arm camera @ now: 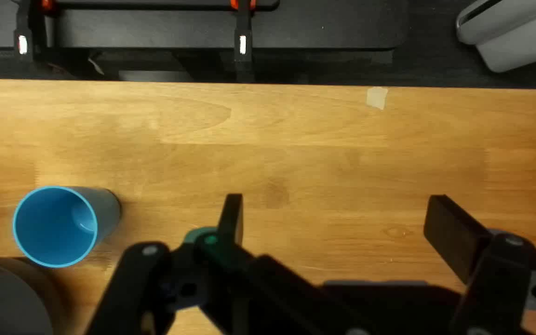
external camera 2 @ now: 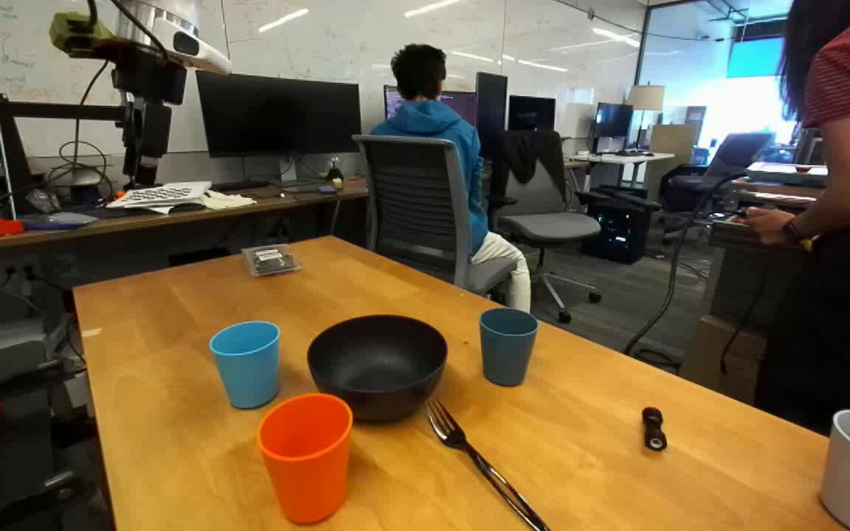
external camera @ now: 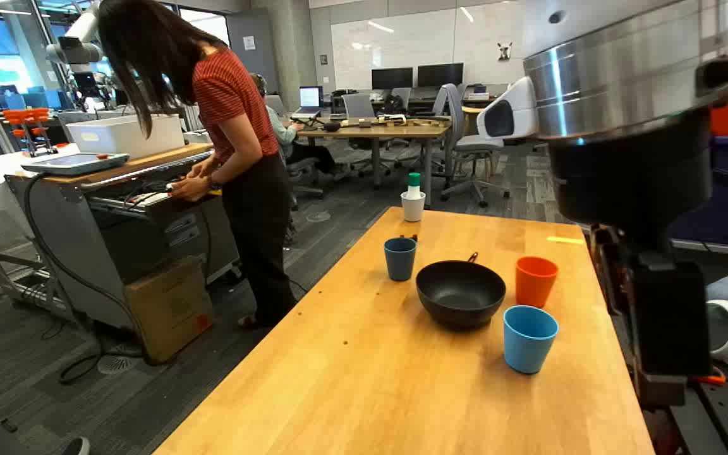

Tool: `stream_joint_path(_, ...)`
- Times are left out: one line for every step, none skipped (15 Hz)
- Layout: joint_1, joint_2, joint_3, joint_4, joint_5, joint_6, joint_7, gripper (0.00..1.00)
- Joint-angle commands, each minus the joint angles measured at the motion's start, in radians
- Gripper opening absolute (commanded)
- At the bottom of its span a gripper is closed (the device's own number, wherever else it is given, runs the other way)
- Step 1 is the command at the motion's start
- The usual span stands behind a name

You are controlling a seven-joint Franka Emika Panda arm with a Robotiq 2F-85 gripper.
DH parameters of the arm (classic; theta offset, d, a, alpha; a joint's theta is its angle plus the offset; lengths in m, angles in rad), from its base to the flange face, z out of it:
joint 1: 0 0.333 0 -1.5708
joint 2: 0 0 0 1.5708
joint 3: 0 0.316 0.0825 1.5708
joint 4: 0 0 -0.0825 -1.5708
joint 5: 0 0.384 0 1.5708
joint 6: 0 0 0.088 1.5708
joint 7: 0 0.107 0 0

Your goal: Stack the cups in the bowl then put the fork in the dark blue cup

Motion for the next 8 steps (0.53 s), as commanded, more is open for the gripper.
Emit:
stream_joint_path(0.008, 0.0, -0.008, 0.003, -0.002, -0.001, 0.001, 1.0)
stream_joint_path(0.008, 0.0, -0.008, 0.006, -0.002, -0.001, 0.001, 1.0)
stream_joint_path(0.008, 0.0, -0.008, 0.008, -0.002, -0.001, 0.001, 1.0)
stream_joint_path(0.008, 0.0, -0.008, 0.009, -0.002, -0.001, 0.001, 1.0)
stream_joint_path(0.008, 0.0, -0.008, 0.009, -0.002, -0.001, 0.001, 1.0)
stream_joint_path(0.008, 0.0, -0.009, 0.01, -0.002, -0.001, 0.001, 1.0)
stream_joint_path(0.008, 0.0, -0.008, 0.01, -0.002, -0.001, 0.001, 1.0)
stream_joint_path(0.008, 0.0, -0.008, 0.01, -0.002, -0.001, 0.001, 1.0)
